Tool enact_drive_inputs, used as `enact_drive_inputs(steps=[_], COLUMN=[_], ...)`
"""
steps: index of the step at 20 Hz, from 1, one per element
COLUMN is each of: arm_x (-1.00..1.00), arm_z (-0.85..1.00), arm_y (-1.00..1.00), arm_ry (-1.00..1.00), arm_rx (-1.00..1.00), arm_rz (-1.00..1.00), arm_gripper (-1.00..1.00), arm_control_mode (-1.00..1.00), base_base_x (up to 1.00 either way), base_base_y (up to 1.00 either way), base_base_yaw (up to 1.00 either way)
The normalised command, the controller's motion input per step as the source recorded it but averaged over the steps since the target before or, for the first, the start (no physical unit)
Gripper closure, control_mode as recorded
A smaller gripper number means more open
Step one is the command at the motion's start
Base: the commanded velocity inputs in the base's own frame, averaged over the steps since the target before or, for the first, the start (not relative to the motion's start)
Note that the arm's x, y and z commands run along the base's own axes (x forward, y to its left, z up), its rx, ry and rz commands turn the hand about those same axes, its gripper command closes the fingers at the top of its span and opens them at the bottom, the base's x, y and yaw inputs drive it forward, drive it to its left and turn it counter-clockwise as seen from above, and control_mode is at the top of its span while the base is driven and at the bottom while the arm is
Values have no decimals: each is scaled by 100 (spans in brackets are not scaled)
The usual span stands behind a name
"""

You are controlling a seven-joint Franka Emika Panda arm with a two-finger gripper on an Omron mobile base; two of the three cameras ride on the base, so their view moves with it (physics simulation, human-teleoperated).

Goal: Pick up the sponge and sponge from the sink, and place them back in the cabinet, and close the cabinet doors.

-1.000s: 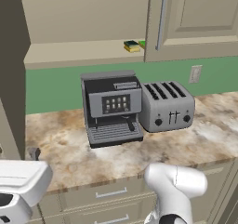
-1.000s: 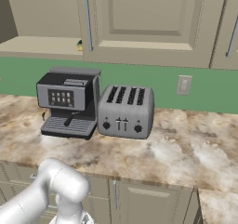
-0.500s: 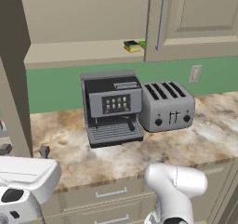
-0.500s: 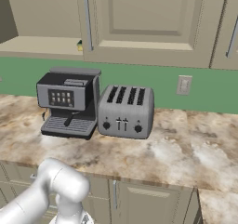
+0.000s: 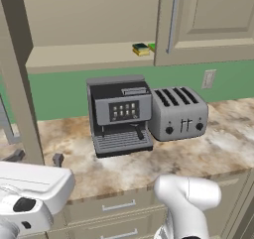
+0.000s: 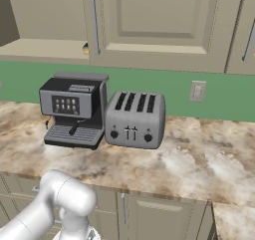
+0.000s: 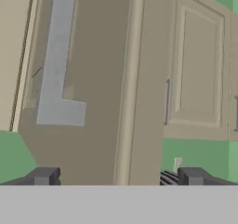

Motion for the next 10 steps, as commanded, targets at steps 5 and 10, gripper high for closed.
enact_drive_inputs(steps=[5, 10], arm_x=[21, 23], arm_z=[0, 0], arm_y=[-12, -8], arm_ry=[0, 0], arm_rx=[0, 0], arm_rz=[-8, -10], arm_gripper=[-100, -100], arm_control_mode=[-100, -100], base_base_x=[0, 0], base_base_y=[0, 0], base_base_yaw=[0, 0])
